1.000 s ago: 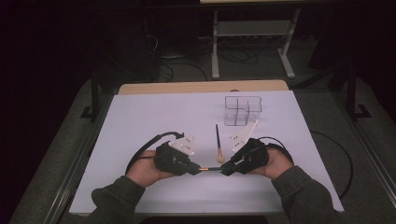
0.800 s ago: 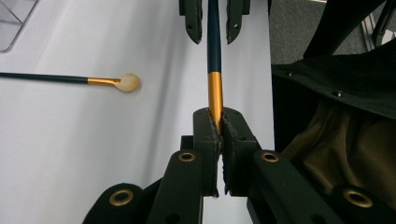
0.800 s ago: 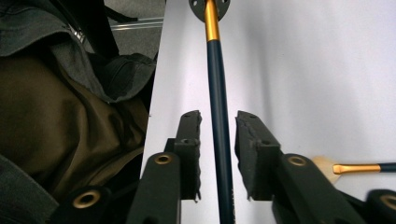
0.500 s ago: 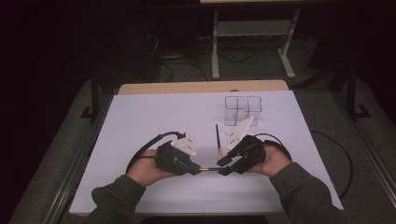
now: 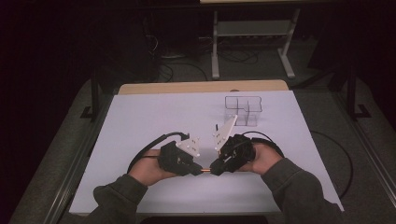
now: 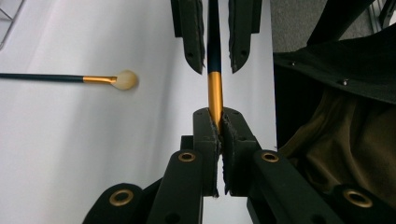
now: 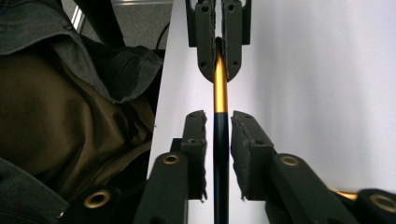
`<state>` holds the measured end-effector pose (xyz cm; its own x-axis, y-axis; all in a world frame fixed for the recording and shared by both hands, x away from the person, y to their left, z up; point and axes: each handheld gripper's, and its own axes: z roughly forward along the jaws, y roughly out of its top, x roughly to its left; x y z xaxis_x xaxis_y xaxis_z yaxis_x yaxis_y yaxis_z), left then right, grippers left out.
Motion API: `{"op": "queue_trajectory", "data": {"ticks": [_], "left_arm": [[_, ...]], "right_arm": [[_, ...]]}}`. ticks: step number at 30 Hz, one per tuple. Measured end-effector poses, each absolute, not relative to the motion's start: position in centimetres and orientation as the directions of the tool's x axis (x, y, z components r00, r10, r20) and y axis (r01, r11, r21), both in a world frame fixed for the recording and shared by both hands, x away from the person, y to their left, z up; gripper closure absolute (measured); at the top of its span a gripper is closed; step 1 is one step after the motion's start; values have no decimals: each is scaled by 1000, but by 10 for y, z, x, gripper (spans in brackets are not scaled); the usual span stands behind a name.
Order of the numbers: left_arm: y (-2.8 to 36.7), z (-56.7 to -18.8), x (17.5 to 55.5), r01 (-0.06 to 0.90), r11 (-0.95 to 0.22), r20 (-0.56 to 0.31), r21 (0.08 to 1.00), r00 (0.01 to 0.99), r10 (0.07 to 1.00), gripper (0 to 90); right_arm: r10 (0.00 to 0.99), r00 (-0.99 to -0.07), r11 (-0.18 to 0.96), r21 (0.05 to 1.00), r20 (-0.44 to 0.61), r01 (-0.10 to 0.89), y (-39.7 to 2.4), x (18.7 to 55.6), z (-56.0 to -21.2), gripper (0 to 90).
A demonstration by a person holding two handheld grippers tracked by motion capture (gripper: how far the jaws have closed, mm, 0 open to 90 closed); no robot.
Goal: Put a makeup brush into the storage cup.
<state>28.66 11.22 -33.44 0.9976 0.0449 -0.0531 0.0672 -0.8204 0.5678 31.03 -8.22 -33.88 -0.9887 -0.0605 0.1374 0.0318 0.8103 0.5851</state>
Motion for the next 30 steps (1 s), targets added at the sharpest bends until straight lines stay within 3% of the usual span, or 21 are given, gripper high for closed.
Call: {"op": "queue_trajectory", "data": {"ticks": [4, 30], "left_arm": [[110, -334, 286, 62, -824, -51, 563, 998, 41, 853], [114, -326, 287, 81, -787, -66, 611, 996, 51, 833]], "right_arm": [[-63, -988, 823, 567, 144, 30, -78, 310, -341, 810], [-63, -986, 804, 593, 157, 43, -78, 309, -347, 823]]}}
